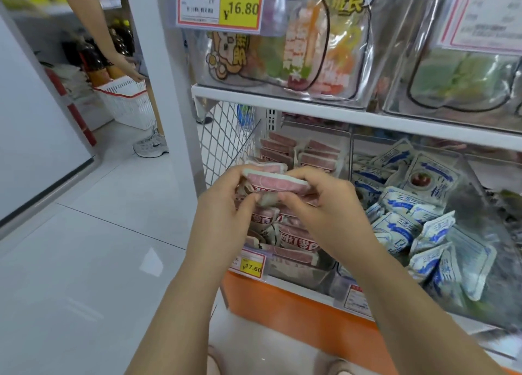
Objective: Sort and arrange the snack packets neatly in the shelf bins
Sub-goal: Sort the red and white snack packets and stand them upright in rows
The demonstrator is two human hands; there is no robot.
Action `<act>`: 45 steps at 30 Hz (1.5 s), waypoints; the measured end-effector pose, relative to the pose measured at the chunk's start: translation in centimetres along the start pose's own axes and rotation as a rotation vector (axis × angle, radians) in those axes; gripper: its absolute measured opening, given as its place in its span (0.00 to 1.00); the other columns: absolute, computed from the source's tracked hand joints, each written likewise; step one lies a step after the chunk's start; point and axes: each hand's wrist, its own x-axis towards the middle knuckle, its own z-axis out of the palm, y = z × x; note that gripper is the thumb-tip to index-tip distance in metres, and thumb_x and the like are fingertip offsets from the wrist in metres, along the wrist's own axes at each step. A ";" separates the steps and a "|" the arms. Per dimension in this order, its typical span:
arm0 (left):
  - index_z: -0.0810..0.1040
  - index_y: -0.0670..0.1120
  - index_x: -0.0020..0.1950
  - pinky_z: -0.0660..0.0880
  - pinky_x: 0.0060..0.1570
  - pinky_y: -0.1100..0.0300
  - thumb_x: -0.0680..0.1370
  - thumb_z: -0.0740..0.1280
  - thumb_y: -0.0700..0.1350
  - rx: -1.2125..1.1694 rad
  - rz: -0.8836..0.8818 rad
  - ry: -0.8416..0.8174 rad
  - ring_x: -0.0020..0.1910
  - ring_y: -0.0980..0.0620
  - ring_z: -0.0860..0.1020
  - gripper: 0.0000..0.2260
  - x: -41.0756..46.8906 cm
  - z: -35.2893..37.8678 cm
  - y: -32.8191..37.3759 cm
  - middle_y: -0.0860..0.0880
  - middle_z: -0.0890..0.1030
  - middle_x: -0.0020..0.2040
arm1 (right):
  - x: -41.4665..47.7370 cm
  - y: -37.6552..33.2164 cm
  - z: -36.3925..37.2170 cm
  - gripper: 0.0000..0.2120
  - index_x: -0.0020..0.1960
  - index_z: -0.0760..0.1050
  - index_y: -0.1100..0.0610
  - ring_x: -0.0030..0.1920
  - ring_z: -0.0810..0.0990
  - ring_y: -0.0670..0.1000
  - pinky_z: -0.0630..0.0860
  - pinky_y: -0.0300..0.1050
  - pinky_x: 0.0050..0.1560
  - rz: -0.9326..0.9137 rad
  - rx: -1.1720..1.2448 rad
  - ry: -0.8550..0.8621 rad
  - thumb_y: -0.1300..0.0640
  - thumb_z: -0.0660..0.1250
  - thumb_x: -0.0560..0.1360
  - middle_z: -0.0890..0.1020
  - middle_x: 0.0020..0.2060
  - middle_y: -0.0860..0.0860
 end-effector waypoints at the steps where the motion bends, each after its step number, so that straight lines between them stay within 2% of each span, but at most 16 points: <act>1: 0.76 0.54 0.56 0.76 0.44 0.68 0.75 0.64 0.34 0.020 0.013 0.004 0.52 0.61 0.78 0.16 0.0 -0.1 0.0 0.58 0.81 0.51 | 0.0 0.0 0.2 0.12 0.54 0.79 0.46 0.37 0.81 0.47 0.79 0.52 0.40 -0.005 -0.002 0.023 0.59 0.70 0.73 0.82 0.40 0.40; 5: 0.75 0.54 0.59 0.72 0.54 0.71 0.75 0.66 0.35 0.061 0.066 0.033 0.54 0.63 0.77 0.17 -0.1 -0.8 0.0 0.60 0.80 0.53 | 0.0 -0.1 0.4 0.10 0.53 0.79 0.49 0.38 0.81 0.45 0.79 0.51 0.41 -0.020 0.027 0.059 0.58 0.70 0.72 0.82 0.39 0.41; 11: 0.73 0.54 0.61 0.73 0.52 0.70 0.75 0.67 0.38 0.137 -0.051 -0.032 0.52 0.64 0.77 0.18 -0.3 -1.1 -2.1 0.62 0.78 0.50 | 0.1 0.6 1.8 0.14 0.58 0.76 0.46 0.32 0.78 0.44 0.78 0.46 0.38 0.023 -0.105 -0.042 0.53 0.69 0.73 0.82 0.35 0.46; 15: 0.71 0.55 0.65 0.73 0.54 0.64 0.75 0.66 0.36 0.197 -0.084 -0.040 0.54 0.59 0.77 0.21 -0.6 -0.8 -2.9 0.61 0.77 0.51 | -0.1 0.9 2.8 0.15 0.61 0.75 0.44 0.37 0.77 0.46 0.75 0.43 0.41 0.017 -0.222 -0.101 0.53 0.67 0.75 0.81 0.37 0.47; 18: 0.66 0.54 0.70 0.71 0.59 0.61 0.76 0.65 0.36 0.285 -0.071 0.000 0.59 0.58 0.73 0.25 -0.5 -0.7 -3.1 0.56 0.74 0.60 | 0.1 1.0 3.3 0.11 0.58 0.77 0.48 0.43 0.77 0.49 0.75 0.46 0.44 -0.018 -0.308 -0.153 0.53 0.66 0.76 0.82 0.44 0.48; 21: 0.69 0.54 0.69 0.72 0.56 0.61 0.76 0.63 0.35 0.308 -0.053 0.032 0.55 0.59 0.73 0.24 -0.6 -1.1 -3.0 0.57 0.73 0.57 | 0.8 0.7 3.4 0.12 0.58 0.77 0.53 0.47 0.78 0.54 0.75 0.48 0.45 -0.002 -0.427 -0.177 0.51 0.65 0.76 0.83 0.46 0.52; 23: 0.71 0.54 0.67 0.74 0.53 0.59 0.76 0.62 0.33 0.331 -0.040 0.035 0.52 0.56 0.76 0.24 -0.7 -1.5 -3.2 0.55 0.74 0.58 | 1.4 0.3 3.7 0.10 0.54 0.77 0.53 0.48 0.78 0.56 0.74 0.48 0.44 0.004 -0.482 -0.223 0.51 0.64 0.76 0.82 0.44 0.53; 26: 0.74 0.50 0.65 0.75 0.54 0.54 0.75 0.62 0.33 0.399 -0.043 0.006 0.51 0.50 0.78 0.21 -0.8 -1.8 -3.6 0.52 0.74 0.60 | 2.3 0.0 4.3 0.05 0.43 0.73 0.53 0.47 0.78 0.57 0.67 0.45 0.37 -0.016 -0.606 -0.316 0.53 0.64 0.76 0.78 0.39 0.52; 29: 0.78 0.48 0.62 0.74 0.53 0.57 0.77 0.61 0.37 0.524 -0.071 -0.041 0.55 0.50 0.76 0.16 -0.7 -1.7 -3.4 0.51 0.73 0.63 | 3.0 0.1 5.5 0.06 0.51 0.76 0.55 0.52 0.77 0.58 0.66 0.44 0.41 -0.036 -0.713 -0.406 0.54 0.65 0.76 0.80 0.48 0.54; 31: 0.77 0.50 0.63 0.72 0.52 0.58 0.79 0.60 0.39 0.610 -0.087 -0.092 0.59 0.52 0.73 0.16 -0.5 -1.7 -3.2 0.53 0.73 0.64 | 3.5 0.4 6.0 0.11 0.56 0.77 0.54 0.54 0.77 0.58 0.66 0.45 0.42 -0.033 -0.763 -0.450 0.53 0.65 0.76 0.80 0.51 0.54; 34: 0.75 0.53 0.65 0.70 0.57 0.58 0.79 0.58 0.40 0.684 -0.108 -0.182 0.65 0.51 0.68 0.16 -0.3 -1.6 -2.9 0.55 0.71 0.68 | 4.2 0.8 6.1 0.14 0.60 0.75 0.52 0.57 0.76 0.57 0.65 0.44 0.42 -0.022 -0.817 -0.495 0.52 0.66 0.76 0.79 0.55 0.54; 37: 0.71 0.55 0.68 0.70 0.61 0.53 0.79 0.58 0.39 0.757 -0.125 -0.275 0.69 0.49 0.65 0.19 -0.4 -1.7 -2.9 0.57 0.67 0.72 | 4.3 1.1 6.4 0.11 0.57 0.77 0.52 0.55 0.77 0.56 0.67 0.44 0.41 -0.078 -0.872 -0.537 0.54 0.65 0.76 0.79 0.53 0.54; 40: 0.66 0.55 0.71 0.71 0.61 0.50 0.79 0.57 0.40 0.748 -0.172 -0.359 0.69 0.47 0.66 0.21 -0.8 -1.6 -2.9 0.56 0.63 0.74 | 4.7 0.9 4.4 0.11 0.57 0.79 0.53 0.49 0.79 0.50 0.73 0.42 0.43 0.005 -0.644 -0.650 0.54 0.66 0.75 0.82 0.50 0.51; 42: 0.67 0.53 0.70 0.73 0.58 0.50 0.79 0.57 0.40 0.739 -0.173 -0.358 0.66 0.46 0.69 0.20 -0.9 -1.6 -2.9 0.54 0.68 0.71 | 5.1 0.3 1.5 0.10 0.55 0.81 0.53 0.43 0.79 0.41 0.76 0.34 0.45 0.113 -0.451 -0.546 0.55 0.67 0.75 0.83 0.48 0.47; 43: 0.68 0.52 0.69 0.74 0.56 0.51 0.79 0.57 0.39 0.734 -0.159 -0.329 0.63 0.47 0.70 0.19 -0.9 -1.5 -2.8 0.52 0.71 0.68 | 5.3 0.3 -0.1 0.08 0.53 0.82 0.54 0.39 0.78 0.37 0.75 0.30 0.43 0.126 -0.437 -0.464 0.56 0.67 0.75 0.84 0.46 0.46; 45: 0.69 0.51 0.68 0.72 0.53 0.53 0.79 0.59 0.39 0.702 -0.110 -0.213 0.62 0.48 0.70 0.19 -0.7 -1.2 -2.4 0.51 0.75 0.64 | 5.1 0.6 -2.2 0.07 0.50 0.83 0.54 0.37 0.77 0.38 0.74 0.32 0.43 0.141 -0.524 -0.409 0.57 0.68 0.75 0.84 0.44 0.47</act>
